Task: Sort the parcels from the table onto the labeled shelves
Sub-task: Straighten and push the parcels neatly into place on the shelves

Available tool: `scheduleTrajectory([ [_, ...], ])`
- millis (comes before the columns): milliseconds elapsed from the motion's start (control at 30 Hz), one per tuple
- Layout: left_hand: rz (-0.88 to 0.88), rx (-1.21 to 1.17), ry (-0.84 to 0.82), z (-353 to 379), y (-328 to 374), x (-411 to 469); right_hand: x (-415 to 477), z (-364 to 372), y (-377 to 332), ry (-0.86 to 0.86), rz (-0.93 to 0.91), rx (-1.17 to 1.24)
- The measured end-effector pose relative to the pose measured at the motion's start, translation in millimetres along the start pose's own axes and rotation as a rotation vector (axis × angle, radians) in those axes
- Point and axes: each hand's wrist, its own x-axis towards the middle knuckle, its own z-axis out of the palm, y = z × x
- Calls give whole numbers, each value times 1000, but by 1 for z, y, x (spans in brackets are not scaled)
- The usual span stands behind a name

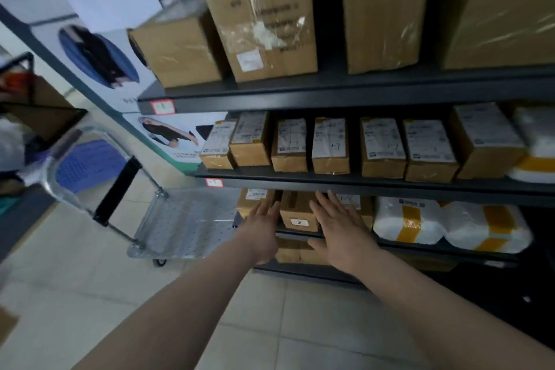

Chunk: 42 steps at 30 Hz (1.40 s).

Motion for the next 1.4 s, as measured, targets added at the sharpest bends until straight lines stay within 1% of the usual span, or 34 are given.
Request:
scheduleTrajectory([
  [100,39,5,94,-46,-3,-11,-5,-39,-16,105,-76,-20],
  [267,126,-41,312,-121,-11,-25,4,-107,-54,328,-184,-70],
  [433,218,64,502,-179,-32,-34,24,-160,-93,476,-235,-136],
  [500,234,50,552,-199,-42,-33,33,-174,-106,509,-237,-143],
  [800,236,70,646,-264,-84,-8,72,-222,-147,620,-229,-206],
  [933,184,22,643,-281,-106,8,93,-230,-163,621,-226,-196],
  [1000,164,7,643,-287,-119,16,104,-233,-170,653,-204,-231],
  [1167,120,25,614,-300,-135,37,129,-255,-164,790,-38,-335],
  [1300,163,94,596,-310,-129,56,141,-275,-140,780,133,-395],
  [1400,190,114,558,-317,-123,69,144,-290,-121,705,189,-364],
])
